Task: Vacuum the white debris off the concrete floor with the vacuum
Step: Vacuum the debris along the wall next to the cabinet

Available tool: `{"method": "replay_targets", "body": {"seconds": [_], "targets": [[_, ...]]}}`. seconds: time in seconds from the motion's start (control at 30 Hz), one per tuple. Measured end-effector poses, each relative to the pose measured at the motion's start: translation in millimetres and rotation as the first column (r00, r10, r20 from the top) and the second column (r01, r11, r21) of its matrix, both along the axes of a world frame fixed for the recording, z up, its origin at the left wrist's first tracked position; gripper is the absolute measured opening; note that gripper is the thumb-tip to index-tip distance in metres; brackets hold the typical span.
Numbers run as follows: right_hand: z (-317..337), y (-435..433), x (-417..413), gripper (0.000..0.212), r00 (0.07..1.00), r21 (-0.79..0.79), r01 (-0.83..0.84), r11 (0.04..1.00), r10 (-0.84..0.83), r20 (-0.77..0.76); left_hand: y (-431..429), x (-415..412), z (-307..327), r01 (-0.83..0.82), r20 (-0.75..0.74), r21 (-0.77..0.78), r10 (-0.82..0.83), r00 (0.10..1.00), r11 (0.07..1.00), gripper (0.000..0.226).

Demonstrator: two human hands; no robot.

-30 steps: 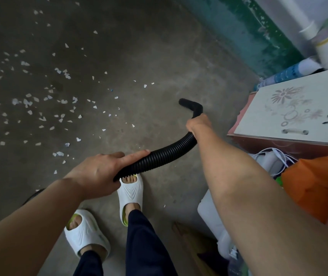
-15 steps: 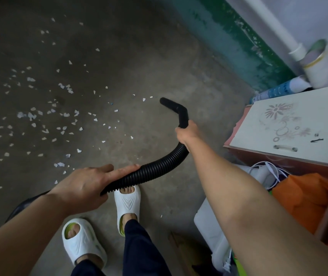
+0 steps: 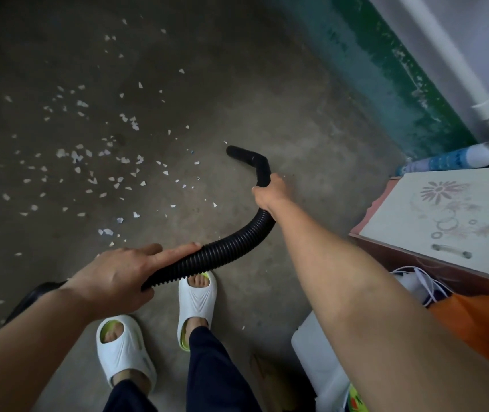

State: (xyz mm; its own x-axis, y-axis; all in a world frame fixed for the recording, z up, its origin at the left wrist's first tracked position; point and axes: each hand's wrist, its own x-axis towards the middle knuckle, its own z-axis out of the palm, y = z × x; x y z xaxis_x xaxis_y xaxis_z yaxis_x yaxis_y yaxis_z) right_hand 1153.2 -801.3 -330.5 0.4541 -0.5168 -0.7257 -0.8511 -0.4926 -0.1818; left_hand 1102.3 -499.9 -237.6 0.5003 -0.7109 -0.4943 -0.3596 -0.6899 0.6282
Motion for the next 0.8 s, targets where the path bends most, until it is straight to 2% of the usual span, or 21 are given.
{"method": "replay_targets", "body": {"seconds": [0.23,0.33,0.43,0.6,0.8], "targets": [[0,8,4,0.032,0.998,-0.009,-0.041,0.999,0.041,0.041,8,-7,-3,-0.029,0.013,-0.023,0.030,0.999,0.999,0.107],[3,10,9,0.037,0.999,-0.036,-0.012,0.999,0.013,0.035,10,-9,-4,-0.045,0.033,-0.037,0.046,0.998,0.998,0.108],[2,13,7,0.043,0.997,-0.026,0.068,0.997,-0.068,0.031,12,-11,-8,-0.054,0.054,-0.054,0.057,0.997,0.997,0.108],[-2,26,-15,0.039,0.984,0.034,0.171,0.985,-0.173,0.050,28,-19,-17,0.002,0.114,-0.091,0.009,0.993,0.996,0.107],[-1,65,-109,0.036,0.905,0.109,0.408,0.906,-0.417,0.081,76,-53,-13,0.161,0.163,-0.097,-0.144,0.976,0.982,0.106]]}}
